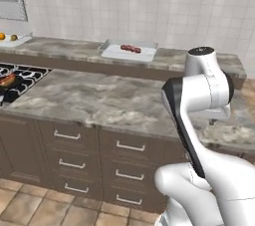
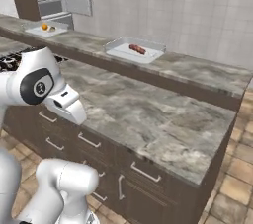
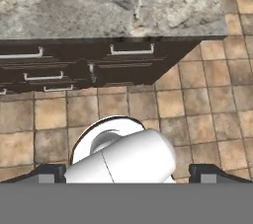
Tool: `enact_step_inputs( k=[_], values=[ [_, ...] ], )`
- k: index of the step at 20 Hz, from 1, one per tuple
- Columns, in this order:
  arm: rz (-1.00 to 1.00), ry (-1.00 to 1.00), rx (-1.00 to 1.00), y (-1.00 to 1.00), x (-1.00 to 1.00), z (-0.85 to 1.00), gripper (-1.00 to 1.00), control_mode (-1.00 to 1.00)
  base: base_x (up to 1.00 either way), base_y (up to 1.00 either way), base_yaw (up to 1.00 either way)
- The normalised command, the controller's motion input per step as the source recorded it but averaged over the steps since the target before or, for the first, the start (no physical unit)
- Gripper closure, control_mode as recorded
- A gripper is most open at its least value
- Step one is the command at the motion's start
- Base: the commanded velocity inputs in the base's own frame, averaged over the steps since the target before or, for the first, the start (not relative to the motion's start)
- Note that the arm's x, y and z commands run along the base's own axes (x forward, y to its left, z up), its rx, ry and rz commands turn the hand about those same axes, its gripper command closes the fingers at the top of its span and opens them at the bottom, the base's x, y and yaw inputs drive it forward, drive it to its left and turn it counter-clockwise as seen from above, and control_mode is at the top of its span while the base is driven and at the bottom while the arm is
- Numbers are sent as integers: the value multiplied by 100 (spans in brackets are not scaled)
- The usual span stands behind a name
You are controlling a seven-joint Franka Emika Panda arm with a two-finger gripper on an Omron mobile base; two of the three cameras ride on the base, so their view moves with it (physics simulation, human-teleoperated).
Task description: Place the cold items (orange and pear) from the fridge in one tupperware on the dining counter. Place the warm items (hot dog and kebab skewer) in the stove area in another tupperware.
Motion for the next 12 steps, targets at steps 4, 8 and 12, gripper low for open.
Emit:
enact_step_inputs(
  k=[4, 8, 12],
  values=[
    [0, 0, 0, 0, 0, 0, -100, 100, 19, 100, -33],
    [0, 0, 0, 0, 0, 0, -100, 100, 12, 100, -28],
    [0, 0, 0, 0, 0, 0, -100, 100, 13, 100, -23]
  ],
)
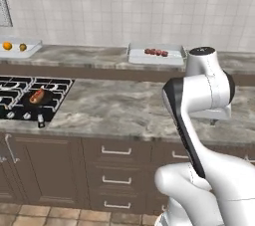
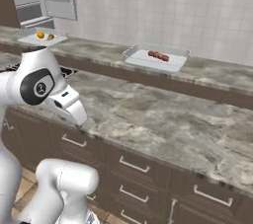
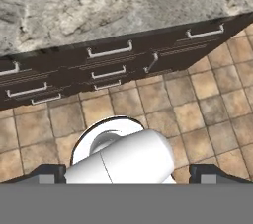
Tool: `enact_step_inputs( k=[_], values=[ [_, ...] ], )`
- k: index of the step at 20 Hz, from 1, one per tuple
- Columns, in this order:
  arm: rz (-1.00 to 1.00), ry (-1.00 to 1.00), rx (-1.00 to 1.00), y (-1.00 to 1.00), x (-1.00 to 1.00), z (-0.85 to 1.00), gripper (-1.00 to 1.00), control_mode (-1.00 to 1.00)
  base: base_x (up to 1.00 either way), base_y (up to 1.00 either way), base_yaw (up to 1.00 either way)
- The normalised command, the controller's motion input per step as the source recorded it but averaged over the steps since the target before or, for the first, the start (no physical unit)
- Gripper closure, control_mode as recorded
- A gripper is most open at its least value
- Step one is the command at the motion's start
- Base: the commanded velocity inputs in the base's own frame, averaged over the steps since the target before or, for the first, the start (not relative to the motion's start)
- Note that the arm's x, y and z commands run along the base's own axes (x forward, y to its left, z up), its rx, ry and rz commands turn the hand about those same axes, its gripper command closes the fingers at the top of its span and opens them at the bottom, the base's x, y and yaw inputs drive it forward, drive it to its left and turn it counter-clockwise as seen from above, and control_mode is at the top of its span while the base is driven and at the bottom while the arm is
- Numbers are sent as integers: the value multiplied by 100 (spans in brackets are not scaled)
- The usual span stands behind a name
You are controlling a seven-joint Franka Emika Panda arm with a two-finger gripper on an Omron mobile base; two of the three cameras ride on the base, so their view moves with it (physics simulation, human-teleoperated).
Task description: Place the cold items (orange and pear) from the fridge in one tupperware on the dining counter. Place the warm items (hot dog and kebab skewer) in the stove area in another tupperware.
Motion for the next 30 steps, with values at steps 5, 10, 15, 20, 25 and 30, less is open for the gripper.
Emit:
enact_step_inputs(
  k=[5, 10, 15, 20, 25, 30],
  values=[
    [0, 0, 0, 0, 0, 0, -100, 100, 12, 100, -8],
    [0, 0, 0, 0, 0, 0, -100, 100, 16, 100, 0],
    [0, 0, 0, 0, 0, 0, -100, 100, 34, 100, -1],
    [0, 0, 0, 0, 0, 0, -100, 100, 49, 80, -3],
    [0, 0, 0, 0, 0, 0, -100, 100, 81, 20, 17],
    [0, 0, 0, 0, 0, 0, -100, 100, 56, 0, 9]
  ],
)
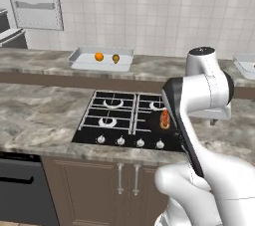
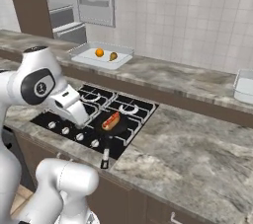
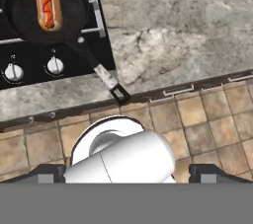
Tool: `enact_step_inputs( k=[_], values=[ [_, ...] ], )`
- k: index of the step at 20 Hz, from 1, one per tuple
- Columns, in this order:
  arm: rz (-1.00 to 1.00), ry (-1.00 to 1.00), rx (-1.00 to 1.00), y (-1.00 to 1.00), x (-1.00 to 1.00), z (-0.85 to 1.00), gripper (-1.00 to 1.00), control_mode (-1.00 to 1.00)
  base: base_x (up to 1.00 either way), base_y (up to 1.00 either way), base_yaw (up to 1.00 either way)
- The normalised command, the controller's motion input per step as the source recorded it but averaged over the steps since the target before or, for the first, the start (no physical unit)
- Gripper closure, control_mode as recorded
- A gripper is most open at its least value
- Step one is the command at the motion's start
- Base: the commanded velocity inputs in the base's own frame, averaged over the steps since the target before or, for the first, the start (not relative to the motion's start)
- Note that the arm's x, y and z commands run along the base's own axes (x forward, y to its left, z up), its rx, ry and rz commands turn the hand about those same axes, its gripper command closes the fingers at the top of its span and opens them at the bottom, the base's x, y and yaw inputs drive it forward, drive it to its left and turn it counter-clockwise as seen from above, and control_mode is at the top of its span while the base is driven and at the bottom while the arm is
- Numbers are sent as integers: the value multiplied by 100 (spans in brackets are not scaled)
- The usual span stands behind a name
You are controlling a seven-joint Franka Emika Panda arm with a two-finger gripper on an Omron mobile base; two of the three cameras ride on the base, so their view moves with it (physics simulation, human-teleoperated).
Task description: Place the cold items (orange and pear) from the fridge in one tupperware on the dining counter. Place the warm items (hot dog and kebab skewer) in the stove area in another tupperware.
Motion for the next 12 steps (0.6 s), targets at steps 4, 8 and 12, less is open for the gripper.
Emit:
enact_step_inputs(
  k=[4, 8, 12],
  values=[
    [-3, 0, 3, 0, 14, -1, -100, -100, 21, 0, -5],
    [-3, 0, 20, 0, 67, -10, -100, -100, 0, 0, 0],
    [7, -9, 9, 0, 39, -53, -100, -100, 0, 0, 0]
  ],
)
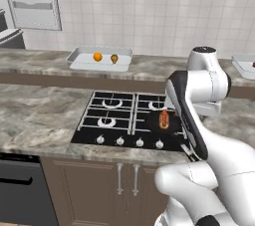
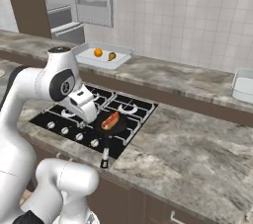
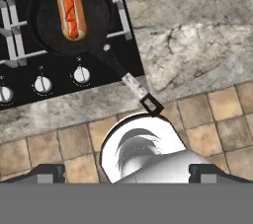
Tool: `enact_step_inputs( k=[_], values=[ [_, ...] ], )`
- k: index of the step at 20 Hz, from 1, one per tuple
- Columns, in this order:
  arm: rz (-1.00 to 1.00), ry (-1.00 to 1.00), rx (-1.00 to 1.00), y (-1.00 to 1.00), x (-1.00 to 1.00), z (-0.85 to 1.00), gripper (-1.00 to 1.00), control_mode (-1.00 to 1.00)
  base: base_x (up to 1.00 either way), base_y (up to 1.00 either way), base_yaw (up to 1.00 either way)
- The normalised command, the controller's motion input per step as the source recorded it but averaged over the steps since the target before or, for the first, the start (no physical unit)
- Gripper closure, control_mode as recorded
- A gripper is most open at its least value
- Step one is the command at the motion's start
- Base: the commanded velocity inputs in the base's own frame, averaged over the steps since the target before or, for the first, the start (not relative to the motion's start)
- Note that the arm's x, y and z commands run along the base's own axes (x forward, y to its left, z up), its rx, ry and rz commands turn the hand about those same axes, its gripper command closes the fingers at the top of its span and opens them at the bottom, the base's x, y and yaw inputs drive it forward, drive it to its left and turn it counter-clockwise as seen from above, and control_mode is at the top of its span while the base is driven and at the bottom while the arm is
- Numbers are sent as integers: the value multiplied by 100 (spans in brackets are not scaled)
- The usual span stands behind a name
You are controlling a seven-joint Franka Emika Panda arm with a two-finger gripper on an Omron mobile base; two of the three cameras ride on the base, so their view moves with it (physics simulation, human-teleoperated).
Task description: Place the cold items (orange and pear) from the fridge in one tupperware on the dining counter. Place the warm items (hot dog and kebab skewer) in the stove area in another tupperware.
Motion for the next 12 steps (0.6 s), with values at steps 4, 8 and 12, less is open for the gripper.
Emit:
enact_step_inputs(
  k=[4, 8, 12],
  values=[
    [1, -1, 0, 0, 38, -47, -100, -100, 0, 0, 0],
    [0, 11, 0, 0, 53, -37, -100, -100, 0, 0, 0],
    [0, 6, 0, 0, 64, -43, -100, -100, 0, 0, 0]
  ],
)
